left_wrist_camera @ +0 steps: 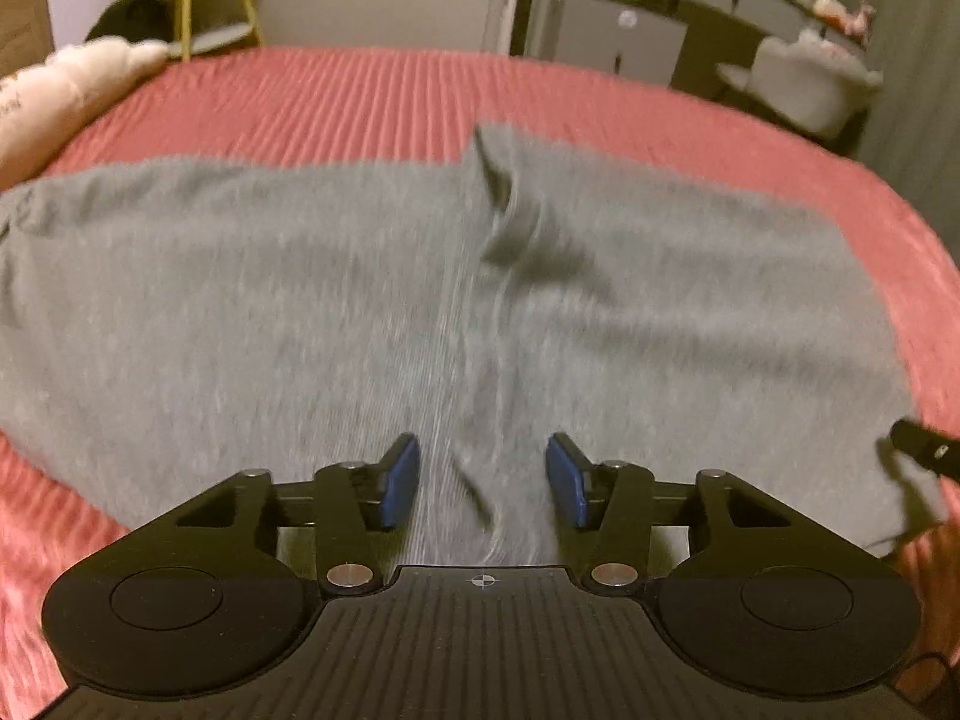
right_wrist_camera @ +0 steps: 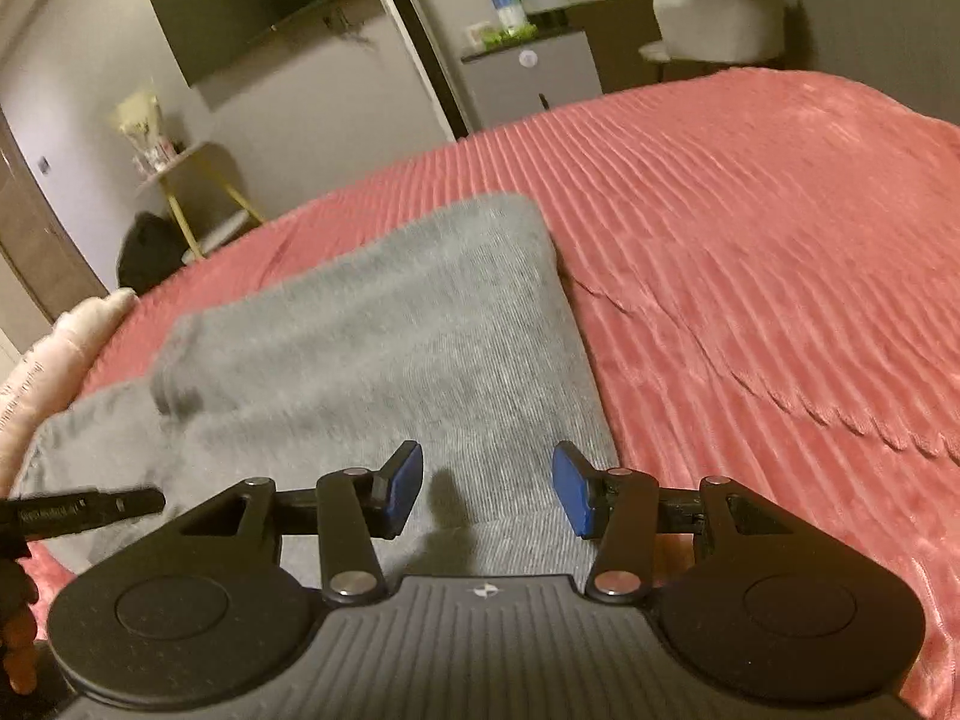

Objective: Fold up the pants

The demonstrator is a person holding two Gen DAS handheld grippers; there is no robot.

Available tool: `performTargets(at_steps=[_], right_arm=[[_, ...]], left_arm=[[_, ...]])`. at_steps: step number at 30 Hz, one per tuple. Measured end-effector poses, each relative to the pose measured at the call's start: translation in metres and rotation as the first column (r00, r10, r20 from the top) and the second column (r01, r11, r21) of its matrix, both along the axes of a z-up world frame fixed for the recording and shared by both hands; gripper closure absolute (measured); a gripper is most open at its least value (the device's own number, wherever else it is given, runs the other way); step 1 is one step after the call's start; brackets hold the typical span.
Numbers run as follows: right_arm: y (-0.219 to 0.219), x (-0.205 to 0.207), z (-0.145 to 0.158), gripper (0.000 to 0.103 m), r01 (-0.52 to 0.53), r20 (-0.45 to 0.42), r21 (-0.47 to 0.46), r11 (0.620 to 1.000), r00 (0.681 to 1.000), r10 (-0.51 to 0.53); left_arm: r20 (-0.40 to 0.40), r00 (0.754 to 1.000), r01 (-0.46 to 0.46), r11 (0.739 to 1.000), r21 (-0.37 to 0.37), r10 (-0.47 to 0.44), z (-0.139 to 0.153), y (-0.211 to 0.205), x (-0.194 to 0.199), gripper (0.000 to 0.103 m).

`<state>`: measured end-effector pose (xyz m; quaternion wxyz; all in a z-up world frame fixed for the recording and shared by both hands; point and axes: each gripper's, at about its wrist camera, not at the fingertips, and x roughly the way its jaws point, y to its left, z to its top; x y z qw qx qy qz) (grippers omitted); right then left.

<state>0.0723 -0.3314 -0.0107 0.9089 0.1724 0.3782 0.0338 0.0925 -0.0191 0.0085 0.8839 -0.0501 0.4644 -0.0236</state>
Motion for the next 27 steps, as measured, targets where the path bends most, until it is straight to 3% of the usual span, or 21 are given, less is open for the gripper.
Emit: performTargets(at_steps=[5,9,12,21,27], right_arm=[[0.000,-0.001,0.002,0.054,-0.006,-0.004,-0.006,1.000,1.000,0.006],[0.004,0.000,0.002,0.048,-0.022,-0.006,-0.021,1.000,1.000,0.022],[0.006,-0.001,0.003,0.042,-0.037,-0.006,-0.034,0.999,0.999,0.037],[0.007,0.001,0.002,0.032,-0.062,-0.011,-0.043,0.997,0.998,0.062],[0.008,0.004,0.000,0.026,-0.075,-0.011,-0.039,0.996,0.997,0.075]], left_arm=[[0.001,1.000,-0.003,0.999,-0.034,0.003,0.001,0.004,-0.002,0.060],[-0.001,1.000,-0.020,0.998,-0.056,0.020,0.004,0.011,-0.004,0.076],[-0.005,1.000,-0.031,0.995,-0.094,0.031,0.008,0.018,-0.007,0.082],[0.032,0.999,-0.032,0.979,-0.202,0.039,0.019,0.035,-0.024,0.087],[-0.012,1.000,-0.030,0.985,-0.172,0.028,0.017,0.034,-0.021,0.090]])
